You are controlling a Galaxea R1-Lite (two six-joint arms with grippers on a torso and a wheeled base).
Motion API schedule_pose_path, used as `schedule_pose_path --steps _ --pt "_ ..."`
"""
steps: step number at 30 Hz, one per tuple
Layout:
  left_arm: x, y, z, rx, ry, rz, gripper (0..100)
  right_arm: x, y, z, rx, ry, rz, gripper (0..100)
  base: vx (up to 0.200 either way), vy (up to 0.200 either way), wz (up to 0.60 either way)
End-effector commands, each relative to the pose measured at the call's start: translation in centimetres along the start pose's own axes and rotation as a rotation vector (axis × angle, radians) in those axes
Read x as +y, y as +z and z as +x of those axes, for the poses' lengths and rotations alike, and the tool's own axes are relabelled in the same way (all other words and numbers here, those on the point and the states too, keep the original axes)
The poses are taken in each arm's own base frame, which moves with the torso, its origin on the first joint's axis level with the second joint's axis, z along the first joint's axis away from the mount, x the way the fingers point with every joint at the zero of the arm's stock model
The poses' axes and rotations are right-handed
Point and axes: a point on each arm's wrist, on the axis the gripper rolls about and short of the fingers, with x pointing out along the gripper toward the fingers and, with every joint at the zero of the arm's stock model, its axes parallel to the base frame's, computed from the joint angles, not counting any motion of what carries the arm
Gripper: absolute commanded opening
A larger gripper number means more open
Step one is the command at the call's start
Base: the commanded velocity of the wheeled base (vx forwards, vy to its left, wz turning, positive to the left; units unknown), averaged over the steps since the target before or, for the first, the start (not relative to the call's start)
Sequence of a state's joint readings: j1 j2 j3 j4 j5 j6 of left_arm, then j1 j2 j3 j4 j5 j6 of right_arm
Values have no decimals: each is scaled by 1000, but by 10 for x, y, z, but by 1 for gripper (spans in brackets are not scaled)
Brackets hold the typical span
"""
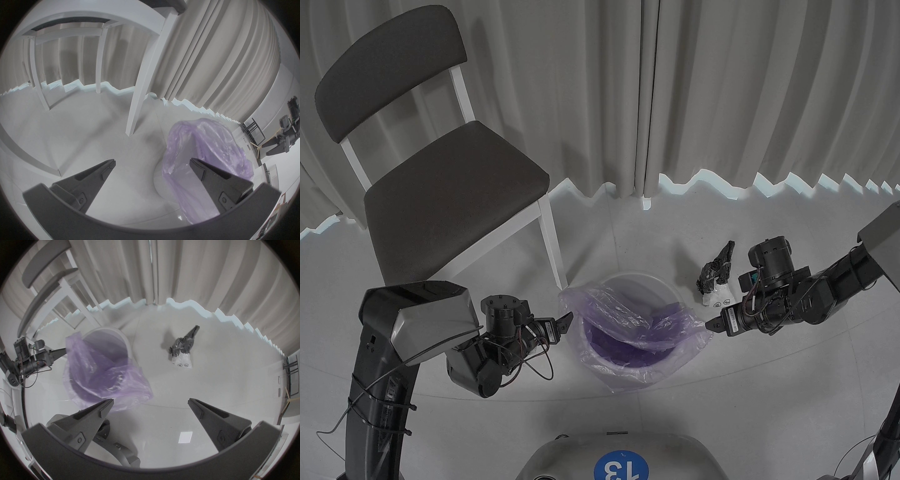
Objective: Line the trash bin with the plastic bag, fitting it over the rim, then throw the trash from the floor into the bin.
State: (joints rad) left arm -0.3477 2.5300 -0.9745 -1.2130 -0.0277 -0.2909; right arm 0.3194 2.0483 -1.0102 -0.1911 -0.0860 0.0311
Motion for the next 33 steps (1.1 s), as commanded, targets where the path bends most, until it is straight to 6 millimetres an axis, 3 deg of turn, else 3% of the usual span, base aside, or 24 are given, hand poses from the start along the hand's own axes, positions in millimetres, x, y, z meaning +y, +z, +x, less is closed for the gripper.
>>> schedule_pose_path --steps 1,7,14,23,28,33 --pt "-6 15 -10 -33 -14 1 100 11 14 -22 -60 23 -30 100 0 0 0" --pt "-24 51 -48 -100 -105 12 100 39 32 -28 -89 73 -74 100 0 0 0" --pt "-31 76 -73 -159 -127 18 100 69 42 -36 -59 122 -132 100 0 0 0" --pt "-42 101 -110 -253 -159 54 100 95 31 -34 -52 130 -253 100 0 0 0" --pt "-50 111 -131 -288 -178 64 100 100 21 -30 -81 125 -314 100 0 0 0" --pt "-53 116 -151 -322 -189 84 100 105 0 -9 -182 104 -424 100 0 0 0"
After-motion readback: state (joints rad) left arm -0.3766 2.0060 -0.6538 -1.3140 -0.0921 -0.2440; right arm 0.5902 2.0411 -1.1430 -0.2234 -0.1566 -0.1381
